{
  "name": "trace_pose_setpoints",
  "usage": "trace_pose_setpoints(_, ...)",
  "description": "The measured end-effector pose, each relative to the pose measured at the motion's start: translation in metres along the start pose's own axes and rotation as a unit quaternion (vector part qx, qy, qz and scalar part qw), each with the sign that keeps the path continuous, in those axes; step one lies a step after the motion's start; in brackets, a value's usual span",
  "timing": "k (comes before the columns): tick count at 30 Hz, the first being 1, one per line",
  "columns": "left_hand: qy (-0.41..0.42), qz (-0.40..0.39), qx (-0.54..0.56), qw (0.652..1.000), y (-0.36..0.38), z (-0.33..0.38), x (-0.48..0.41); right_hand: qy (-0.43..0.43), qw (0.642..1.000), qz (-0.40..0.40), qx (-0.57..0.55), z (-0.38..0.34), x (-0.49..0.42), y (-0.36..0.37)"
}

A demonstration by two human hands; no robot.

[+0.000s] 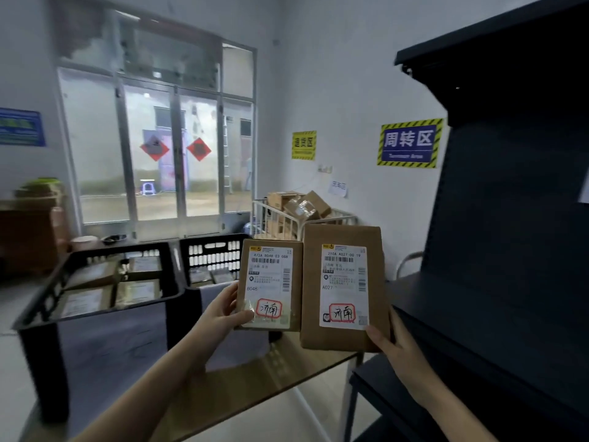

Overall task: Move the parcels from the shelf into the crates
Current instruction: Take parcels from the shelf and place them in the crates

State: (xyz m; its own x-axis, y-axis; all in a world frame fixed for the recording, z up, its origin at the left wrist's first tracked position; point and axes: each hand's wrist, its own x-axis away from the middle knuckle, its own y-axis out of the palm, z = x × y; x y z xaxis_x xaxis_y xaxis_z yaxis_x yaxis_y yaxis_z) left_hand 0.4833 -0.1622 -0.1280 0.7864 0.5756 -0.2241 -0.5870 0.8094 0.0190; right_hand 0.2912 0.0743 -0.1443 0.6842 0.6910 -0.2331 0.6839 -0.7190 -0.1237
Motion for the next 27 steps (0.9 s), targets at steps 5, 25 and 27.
trace_pose_setpoints(5,-0.013,0.042,-0.023,0.999,-0.049,-0.007,-0.004,-0.004,0.999,-0.038,-0.008,-0.001,-0.035,0.046)
trace_pose_setpoints(25,-0.031,0.152,-0.029,0.988,-0.146,-0.037,-0.141,-0.006,0.985,-0.169,-0.037,0.04,-0.258,0.13)
trace_pose_setpoints(27,-0.03,0.164,-0.026,0.986,-0.148,-0.042,-0.158,-0.015,0.985,-0.17,-0.041,0.047,-0.286,0.132)
